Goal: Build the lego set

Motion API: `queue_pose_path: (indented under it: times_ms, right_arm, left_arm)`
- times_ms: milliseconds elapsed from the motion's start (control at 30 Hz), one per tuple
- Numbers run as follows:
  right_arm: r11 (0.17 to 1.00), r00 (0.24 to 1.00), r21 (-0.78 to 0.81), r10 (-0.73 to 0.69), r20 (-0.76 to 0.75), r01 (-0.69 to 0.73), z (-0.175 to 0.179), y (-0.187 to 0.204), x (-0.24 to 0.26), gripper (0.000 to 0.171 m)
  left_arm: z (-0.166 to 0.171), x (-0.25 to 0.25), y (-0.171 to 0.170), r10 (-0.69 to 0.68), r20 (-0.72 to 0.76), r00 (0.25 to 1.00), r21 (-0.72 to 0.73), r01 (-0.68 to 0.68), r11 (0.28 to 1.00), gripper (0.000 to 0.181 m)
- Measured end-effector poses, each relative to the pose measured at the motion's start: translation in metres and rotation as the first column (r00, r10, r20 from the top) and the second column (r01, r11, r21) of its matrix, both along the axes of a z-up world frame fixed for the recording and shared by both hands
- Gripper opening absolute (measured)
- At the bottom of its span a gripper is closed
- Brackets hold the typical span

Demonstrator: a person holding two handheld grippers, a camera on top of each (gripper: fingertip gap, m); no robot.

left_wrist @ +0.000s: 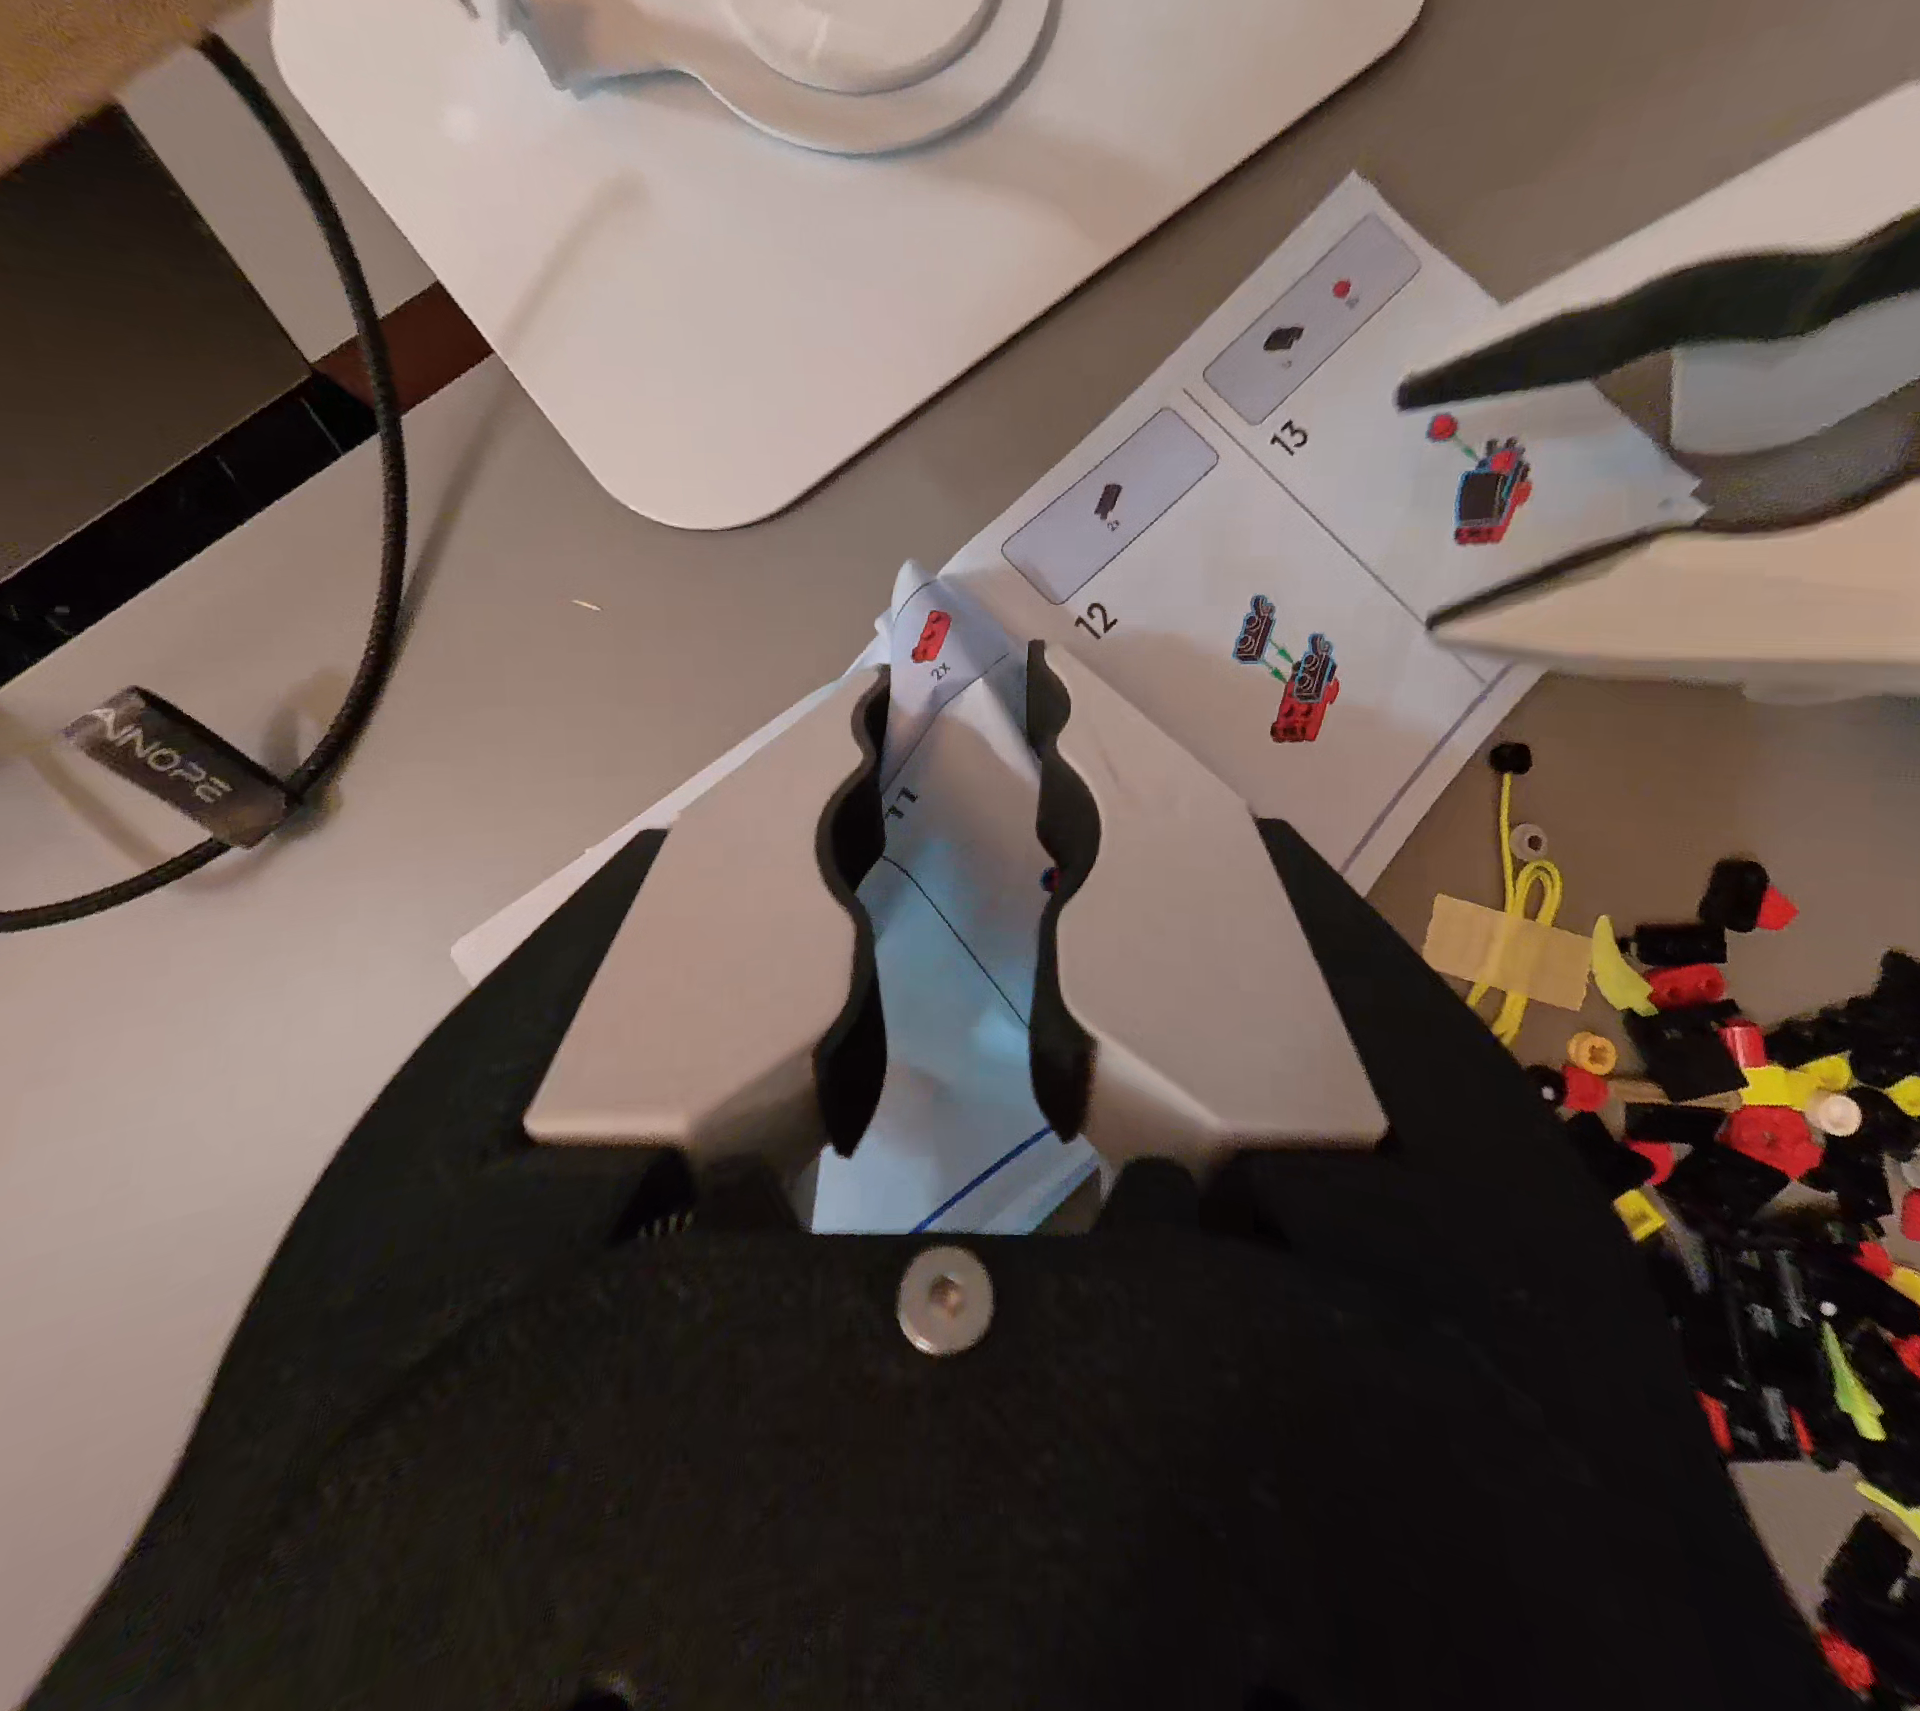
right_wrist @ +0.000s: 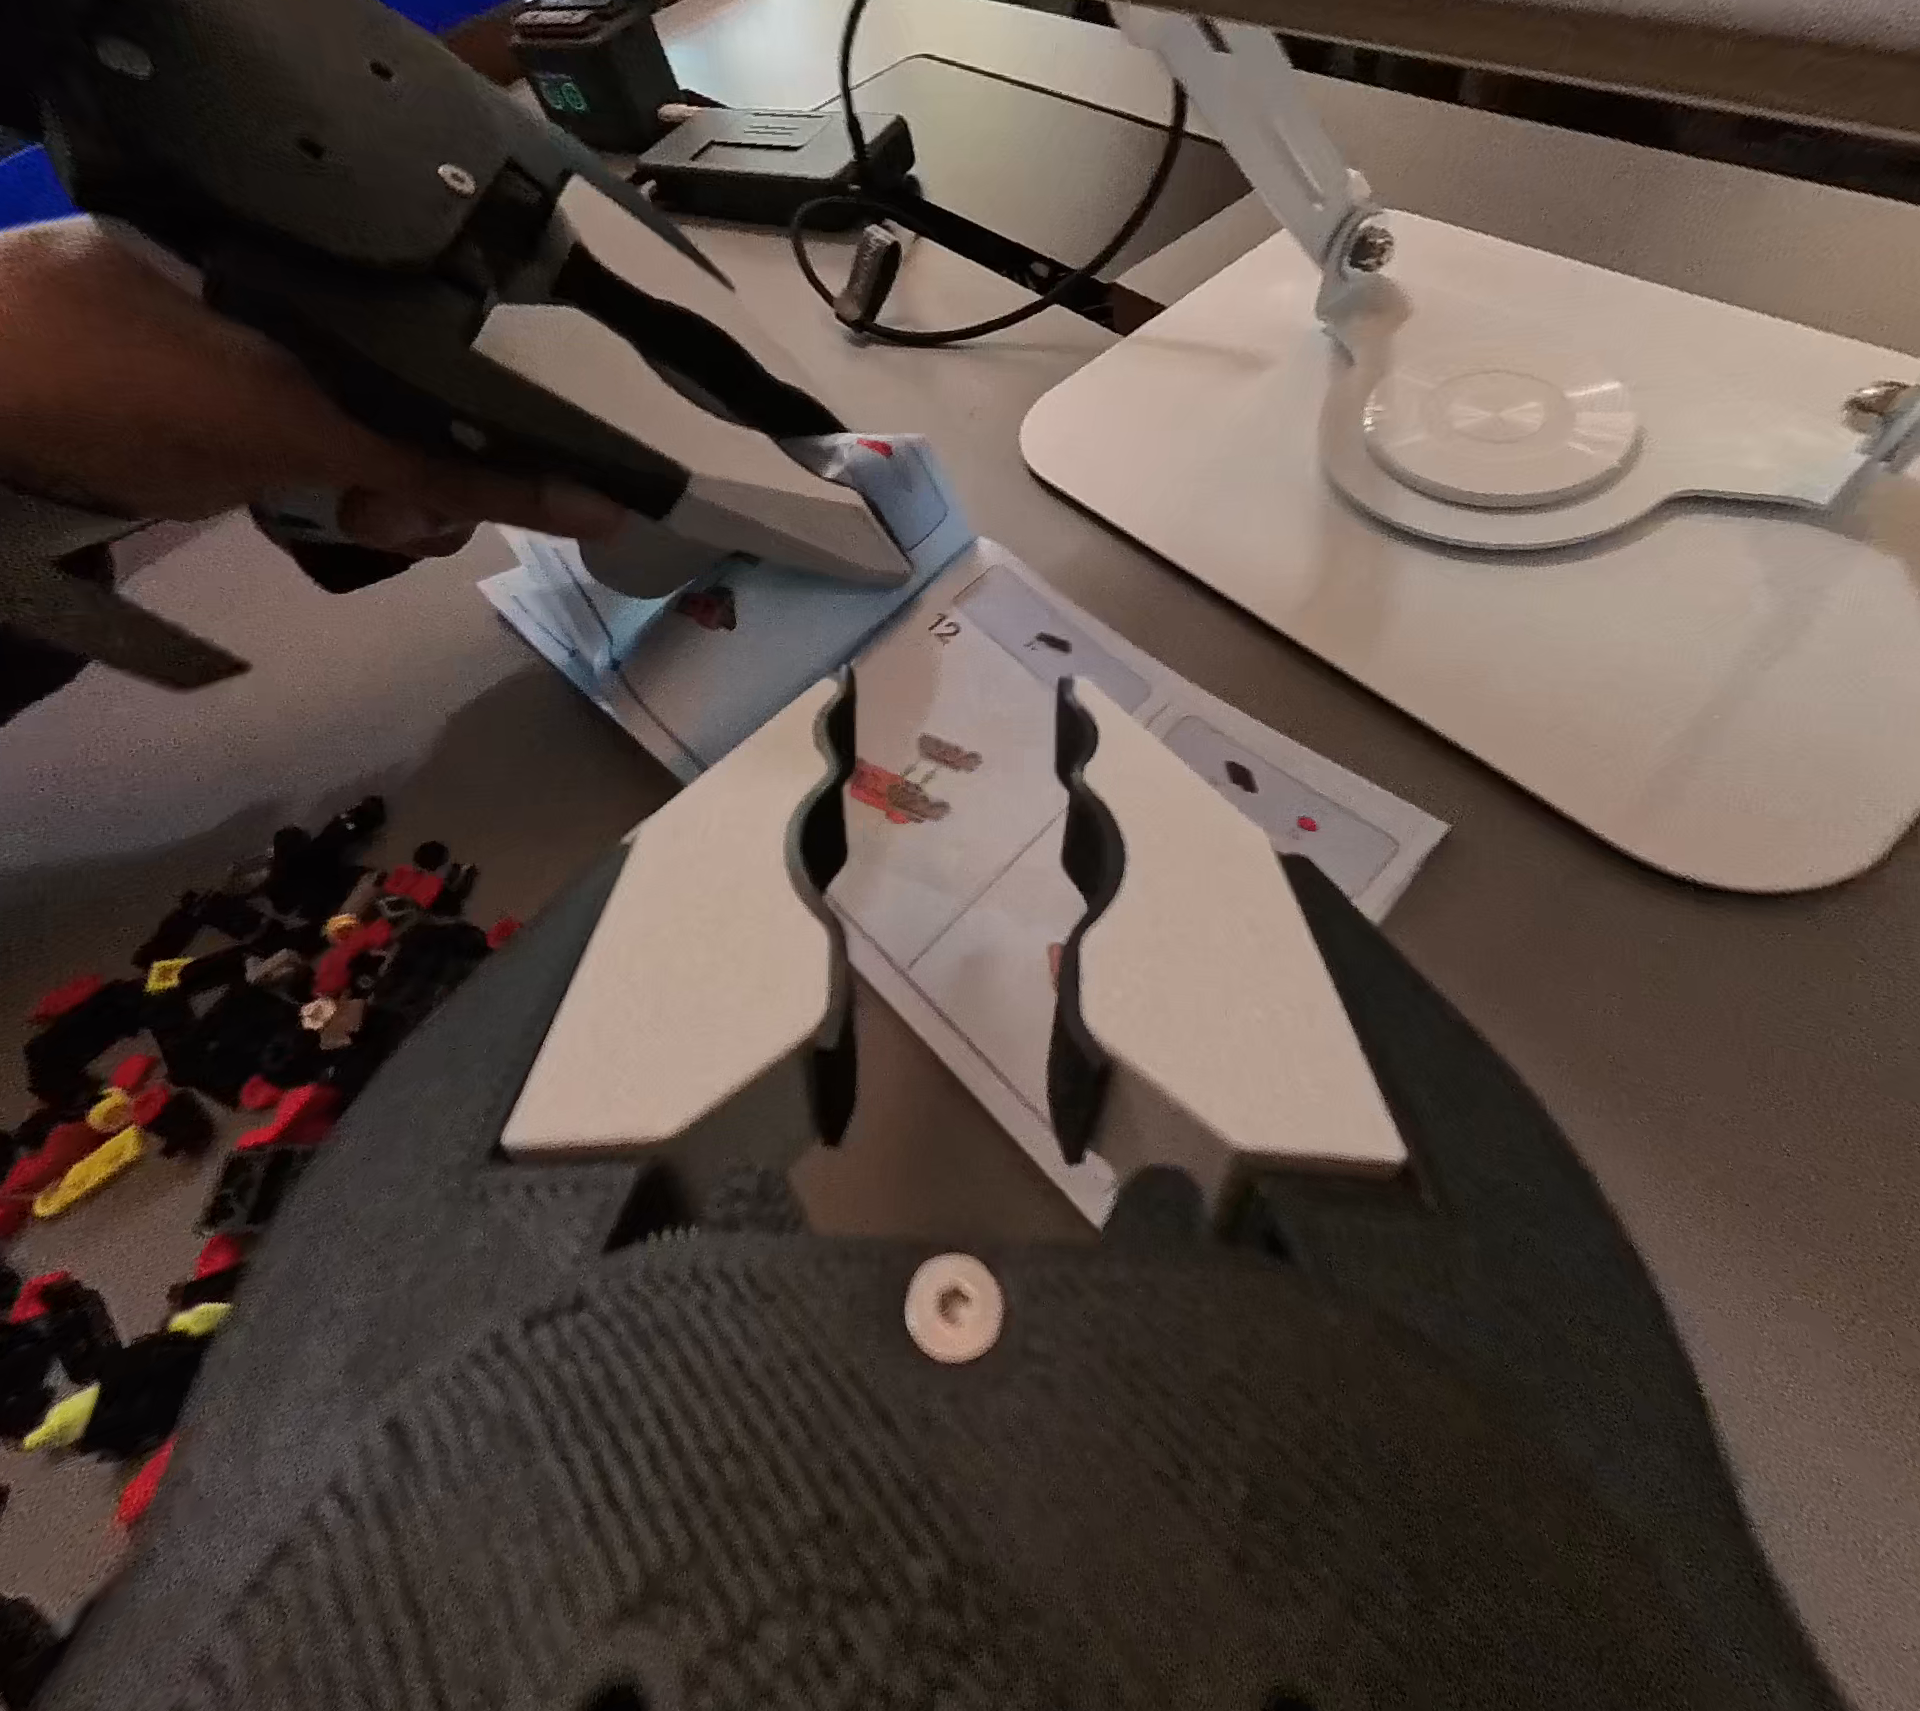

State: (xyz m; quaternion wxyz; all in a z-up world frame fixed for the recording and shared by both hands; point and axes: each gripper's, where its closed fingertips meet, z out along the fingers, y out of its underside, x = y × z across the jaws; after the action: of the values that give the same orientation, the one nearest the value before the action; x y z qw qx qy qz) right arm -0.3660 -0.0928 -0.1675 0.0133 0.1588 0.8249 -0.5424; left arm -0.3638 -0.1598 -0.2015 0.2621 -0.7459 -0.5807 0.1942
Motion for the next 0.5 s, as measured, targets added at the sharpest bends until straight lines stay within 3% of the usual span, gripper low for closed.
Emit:
queue_pose_path:
  times_ms: [33,167,267,400,500]
  right_arm:
    - [1.000,1.000,-0.001,0.016,0.005,-0.016,0.000,-0.002,0.004,0.039]
    - [0.984,0.984,0.016,0.177,-0.015,-0.177,0.001,-0.018,0.037,0.052]
    - [0.963,0.951,0.158,0.246,-0.186,-0.218,-0.010,-0.024,0.051,0.058]
    - [0.939,0.801,0.309,0.298,-0.519,-0.149,-0.013,-0.023,0.050,0.058]
    - [0.932,0.703,0.353,0.303,-0.643,-0.080,-0.013,-0.023,0.046,0.052]
  left_arm:
    - [0.002,0.000,-0.001,0.009,-0.001,1.000,0.014,-0.009,1.000,0.026]
    - [0.007,0.001,-0.006,0.036,-0.005,0.999,0.050,-0.036,0.998,0.025]
    - [0.009,0.001,-0.006,0.049,-0.007,0.999,0.092,-0.048,0.995,0.025]
    - [0.016,0.000,-0.006,0.065,-0.022,0.998,0.157,-0.060,0.986,0.025]
    - [0.021,0.000,0.000,0.061,-0.016,0.998,0.240,-0.055,0.969,0.025]
